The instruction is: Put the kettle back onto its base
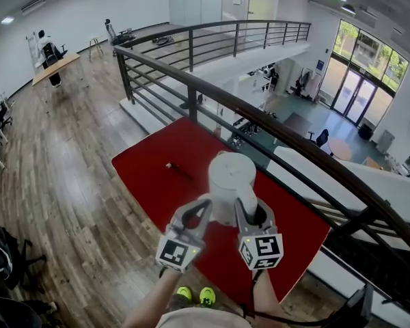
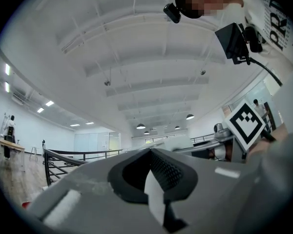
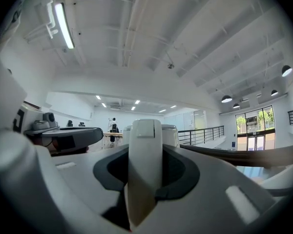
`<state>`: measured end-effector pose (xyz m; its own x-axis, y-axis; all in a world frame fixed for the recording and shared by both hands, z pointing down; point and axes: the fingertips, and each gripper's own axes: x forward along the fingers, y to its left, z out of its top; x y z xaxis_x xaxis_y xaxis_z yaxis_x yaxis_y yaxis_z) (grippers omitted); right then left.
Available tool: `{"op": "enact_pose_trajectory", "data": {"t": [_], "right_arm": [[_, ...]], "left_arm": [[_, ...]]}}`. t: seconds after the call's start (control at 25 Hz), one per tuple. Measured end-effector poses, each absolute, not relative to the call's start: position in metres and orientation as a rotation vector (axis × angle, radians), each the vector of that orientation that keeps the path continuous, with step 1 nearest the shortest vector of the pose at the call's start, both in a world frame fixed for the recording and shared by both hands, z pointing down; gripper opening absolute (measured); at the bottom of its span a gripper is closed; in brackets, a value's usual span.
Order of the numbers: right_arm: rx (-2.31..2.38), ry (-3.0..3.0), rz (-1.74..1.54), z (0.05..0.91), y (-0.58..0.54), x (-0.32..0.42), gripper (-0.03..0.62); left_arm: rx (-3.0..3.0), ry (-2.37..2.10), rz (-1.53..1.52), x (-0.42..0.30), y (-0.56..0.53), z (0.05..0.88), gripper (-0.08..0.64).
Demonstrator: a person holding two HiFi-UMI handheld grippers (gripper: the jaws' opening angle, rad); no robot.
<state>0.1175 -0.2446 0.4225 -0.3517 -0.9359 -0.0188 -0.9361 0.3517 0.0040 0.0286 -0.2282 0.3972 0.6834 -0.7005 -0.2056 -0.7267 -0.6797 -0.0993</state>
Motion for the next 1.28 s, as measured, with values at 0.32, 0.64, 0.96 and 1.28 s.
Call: {"op": "enact_pose_trajectory", "data": {"t": [0.32,0.64,0.96,1.28], "right_arm": [[-1.713,2.617,0.012,0.423,-0.255,0.102,0.124],[-1.680,2.620,-0.021,0.441,-0.267,0.078,0.124],[-1.737,2.606,-0.034,0.438,-0.285,0.068,0.124],[-1.809,2.551,-0.027,0.444,-0.288,0.059,0.124]], "left_arm": [[-2.661,1.223,0.171,0.021,-0.239,0.398,-0.008],[-2.677,1.259,0.170,-0.003,-0.250,0.414,-0.008],[-2.718,1.233,0.168,-0.013,-0.273,0.415,-0.008],[-2.748,1.175,0.218,-0.032,-0.287,0.417,-0.008]]}}
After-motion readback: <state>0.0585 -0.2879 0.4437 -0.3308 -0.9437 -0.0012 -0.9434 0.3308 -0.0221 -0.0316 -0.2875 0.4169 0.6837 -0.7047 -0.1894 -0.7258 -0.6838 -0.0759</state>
